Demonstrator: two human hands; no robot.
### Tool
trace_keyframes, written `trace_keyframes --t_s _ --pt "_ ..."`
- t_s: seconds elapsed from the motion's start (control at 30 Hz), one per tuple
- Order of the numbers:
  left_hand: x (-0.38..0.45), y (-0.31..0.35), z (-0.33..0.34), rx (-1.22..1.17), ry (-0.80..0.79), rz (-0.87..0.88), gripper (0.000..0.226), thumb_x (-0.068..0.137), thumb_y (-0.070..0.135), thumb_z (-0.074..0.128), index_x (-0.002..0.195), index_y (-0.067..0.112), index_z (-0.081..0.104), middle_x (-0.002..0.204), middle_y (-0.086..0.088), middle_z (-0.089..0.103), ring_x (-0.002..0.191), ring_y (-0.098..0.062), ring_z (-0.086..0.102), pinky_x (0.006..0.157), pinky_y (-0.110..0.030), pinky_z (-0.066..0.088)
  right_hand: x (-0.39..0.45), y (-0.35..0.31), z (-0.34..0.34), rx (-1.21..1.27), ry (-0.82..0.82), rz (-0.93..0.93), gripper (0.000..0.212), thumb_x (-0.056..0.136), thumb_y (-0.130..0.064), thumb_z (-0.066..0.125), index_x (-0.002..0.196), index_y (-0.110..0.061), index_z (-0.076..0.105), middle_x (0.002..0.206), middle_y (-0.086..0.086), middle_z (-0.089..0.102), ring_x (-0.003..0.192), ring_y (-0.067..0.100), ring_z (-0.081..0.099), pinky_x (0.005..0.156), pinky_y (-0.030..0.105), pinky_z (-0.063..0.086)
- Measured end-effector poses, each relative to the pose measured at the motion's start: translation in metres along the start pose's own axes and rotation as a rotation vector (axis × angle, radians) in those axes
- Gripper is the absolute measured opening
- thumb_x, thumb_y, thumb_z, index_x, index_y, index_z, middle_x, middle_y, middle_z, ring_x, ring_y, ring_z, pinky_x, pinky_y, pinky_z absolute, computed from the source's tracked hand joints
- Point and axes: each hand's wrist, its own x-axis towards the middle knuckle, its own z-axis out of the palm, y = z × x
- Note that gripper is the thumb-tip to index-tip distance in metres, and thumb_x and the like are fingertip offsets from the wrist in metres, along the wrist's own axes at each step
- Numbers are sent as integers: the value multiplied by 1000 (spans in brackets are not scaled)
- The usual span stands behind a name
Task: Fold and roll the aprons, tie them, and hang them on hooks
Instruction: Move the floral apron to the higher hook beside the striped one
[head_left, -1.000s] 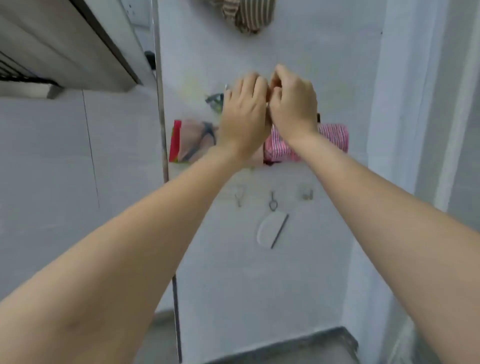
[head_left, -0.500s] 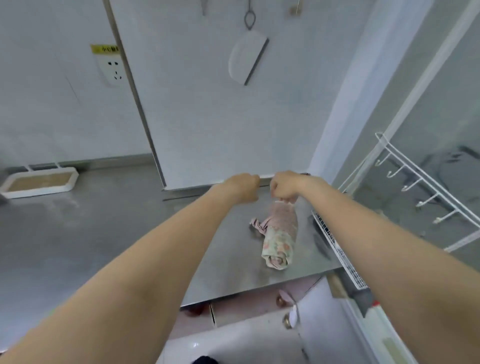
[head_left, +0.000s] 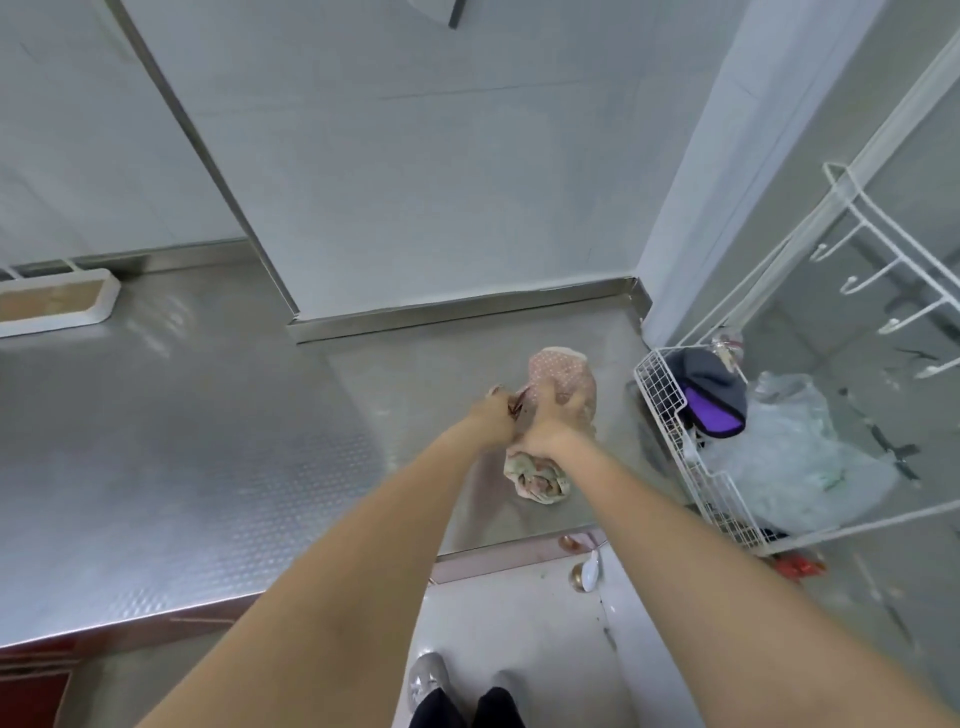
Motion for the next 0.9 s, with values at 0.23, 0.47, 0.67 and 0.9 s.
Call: trace_keyframes --t_s 0.23,0.47,0.67,0.9 --pt "3 18 -45 -352 191 -73 47 96 9 41 141 13 31 138 -17 42 125 -34 42 104 -39 39 10 -5 -51 454 -137 -108 94 73 -18 76 147 -23 18 143 14 36 122 32 48 101 42 45" --pt "-19 38 -133 -605 384 128 29 75 14 77 93 11 54 101 -17 59 89 -26 57 90 -44 52 -15 -30 -126 717 -443 -210 63 84 -4 63 138 -25 37 130 10 50 111 31 55 91 48 48" --pt "-72 88 -190 -578 219 340 17 83 10 69 90 5 54 96 -12 55 73 -19 62 58 -27 59 -65 -87 -186 592 -179 -492 19 85 -7 64 102 -14 59 102 3 61 90 17 58 81 25 47" --pt "-123 125 -255 -297 342 474 20 84 25 69 83 11 54 82 -10 62 73 -29 68 74 -37 59 -101 -131 -219 614 111 -624 18 77 6 68 90 -5 60 80 11 59 72 17 55 55 17 47"
